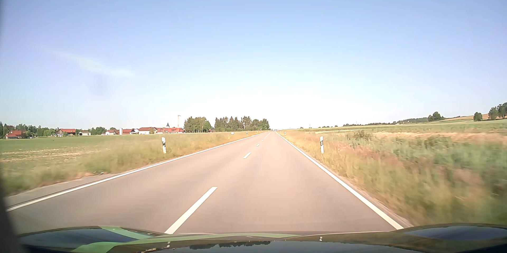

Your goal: Follow the waypoints while adhering to traffic rules and regulations

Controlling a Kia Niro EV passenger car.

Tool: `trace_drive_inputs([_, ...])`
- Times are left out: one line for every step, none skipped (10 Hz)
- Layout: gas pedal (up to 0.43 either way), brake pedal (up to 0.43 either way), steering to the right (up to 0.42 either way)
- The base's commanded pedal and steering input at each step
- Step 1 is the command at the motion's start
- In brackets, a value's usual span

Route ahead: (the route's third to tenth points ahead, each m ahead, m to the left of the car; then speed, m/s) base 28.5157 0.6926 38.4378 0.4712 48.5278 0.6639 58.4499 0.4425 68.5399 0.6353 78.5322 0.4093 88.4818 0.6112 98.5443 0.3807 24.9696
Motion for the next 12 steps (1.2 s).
trace_drive_inputs([0.28, 0.0, -0.002])
trace_drive_inputs([0.28, 0.0, -0.001])
trace_drive_inputs([0.28, 0.0, -0.001])
trace_drive_inputs([0.28, 0.0, -0.001])
trace_drive_inputs([0.28, 0.0, -0.001])
trace_drive_inputs([0.268, 0.0, -0.001])
trace_drive_inputs([0.24, 0.0, -0.001])
trace_drive_inputs([0.24, 0.0, -0.001])
trace_drive_inputs([0.24, 0.0, -0.001])
trace_drive_inputs([0.24, 0.0, -0.001])
trace_drive_inputs([0.24, 0.0, -0.001])
trace_drive_inputs([0.248, 0.0, -0.001])
